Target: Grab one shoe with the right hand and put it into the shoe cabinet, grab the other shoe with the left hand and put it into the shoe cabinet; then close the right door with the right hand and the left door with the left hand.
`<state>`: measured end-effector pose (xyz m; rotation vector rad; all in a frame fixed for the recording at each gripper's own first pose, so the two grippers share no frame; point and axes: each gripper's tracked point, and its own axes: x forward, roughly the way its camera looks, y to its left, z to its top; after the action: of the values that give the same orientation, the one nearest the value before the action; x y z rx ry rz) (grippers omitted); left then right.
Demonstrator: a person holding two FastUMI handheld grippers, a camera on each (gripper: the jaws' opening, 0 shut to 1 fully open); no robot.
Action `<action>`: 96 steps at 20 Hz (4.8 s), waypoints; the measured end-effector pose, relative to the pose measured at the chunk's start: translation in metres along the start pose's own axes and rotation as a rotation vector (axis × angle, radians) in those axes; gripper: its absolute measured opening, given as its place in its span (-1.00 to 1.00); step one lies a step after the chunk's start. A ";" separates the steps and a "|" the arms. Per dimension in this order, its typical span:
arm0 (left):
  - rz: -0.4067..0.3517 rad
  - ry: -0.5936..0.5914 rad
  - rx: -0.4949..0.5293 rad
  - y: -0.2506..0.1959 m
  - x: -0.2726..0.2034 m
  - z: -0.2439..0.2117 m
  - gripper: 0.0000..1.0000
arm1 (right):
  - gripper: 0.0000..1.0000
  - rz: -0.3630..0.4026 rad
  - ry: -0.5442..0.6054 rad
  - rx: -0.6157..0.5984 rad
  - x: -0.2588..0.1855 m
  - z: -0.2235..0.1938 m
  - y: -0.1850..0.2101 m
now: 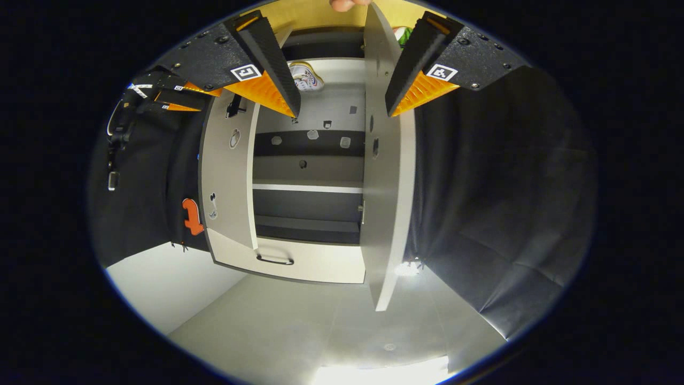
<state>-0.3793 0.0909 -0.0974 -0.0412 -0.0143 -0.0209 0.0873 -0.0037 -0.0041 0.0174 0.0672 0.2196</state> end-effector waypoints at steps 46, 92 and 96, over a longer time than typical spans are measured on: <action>-0.095 0.108 -0.064 -0.041 0.050 -0.065 0.89 | 0.59 -0.067 0.043 0.065 -0.028 -0.013 -0.030; -0.127 0.130 -0.025 -0.053 0.048 -0.074 0.91 | 0.59 -0.109 0.018 0.089 -0.042 -0.002 -0.040; -0.122 0.133 -0.022 -0.053 0.049 -0.075 0.91 | 0.59 -0.116 0.017 0.093 -0.037 -0.002 -0.044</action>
<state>-0.3307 0.0341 -0.1695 -0.0604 0.1164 -0.1460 0.0602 -0.0547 -0.0051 0.1038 0.0951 0.1009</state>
